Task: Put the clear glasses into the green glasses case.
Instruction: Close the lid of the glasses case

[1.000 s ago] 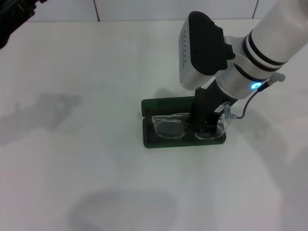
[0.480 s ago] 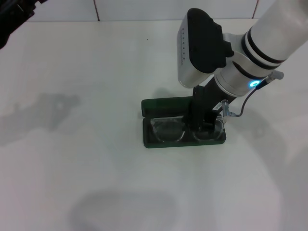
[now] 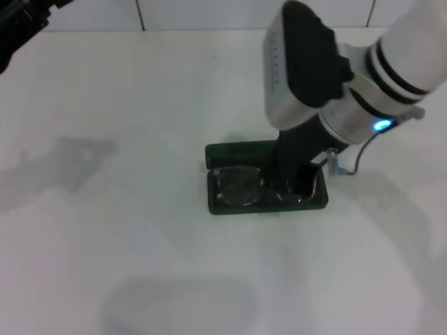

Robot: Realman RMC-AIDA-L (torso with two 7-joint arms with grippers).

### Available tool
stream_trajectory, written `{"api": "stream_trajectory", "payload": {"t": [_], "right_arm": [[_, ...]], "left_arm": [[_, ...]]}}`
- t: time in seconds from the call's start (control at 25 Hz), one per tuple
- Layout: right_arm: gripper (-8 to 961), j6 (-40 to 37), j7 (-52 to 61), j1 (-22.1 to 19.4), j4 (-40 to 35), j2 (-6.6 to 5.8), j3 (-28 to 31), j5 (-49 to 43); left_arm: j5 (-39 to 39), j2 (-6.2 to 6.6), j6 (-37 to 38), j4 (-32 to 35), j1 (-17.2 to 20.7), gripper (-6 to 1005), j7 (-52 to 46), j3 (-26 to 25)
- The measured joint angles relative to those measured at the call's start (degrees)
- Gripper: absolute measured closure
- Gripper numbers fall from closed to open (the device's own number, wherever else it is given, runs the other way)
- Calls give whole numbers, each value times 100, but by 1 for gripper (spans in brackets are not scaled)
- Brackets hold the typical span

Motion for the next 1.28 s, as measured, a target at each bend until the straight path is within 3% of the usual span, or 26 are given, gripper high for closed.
{"api": "stream_trajectory", "payload": {"t": [0.2,0.36,0.56,0.72,0.92,1.12,1.28], "right_arm": [[821,-67,63,-838,-1001,-11,42,0],[822,-64,64,-1852,-1882,-14,352,142],[824,-84,-265,-2959,-2292,-24,1398,969],[825,-804,-754,-3269,-1659,-46,2709,2500],[824,-2723,-1719,-3436,175,-73,4861,4097],[821,-4013,-2761,-3459,1803,-113,6454,4368],[818,-4051,-3408,-3637,2389,-261,6824,4023]], "left_arm": [[39,-1,67,4,1,895,0,23],[85,-19,91,-8,13,895,0,33],[280,-197,93,35,40,895,121,56],[802,-270,68,-105,-114,894,345,66],[1683,-472,-224,-333,-794,894,427,116],[1833,-523,-1049,-780,-1303,894,585,727],[1822,-542,-1810,-1002,-1501,894,631,1382]]}}
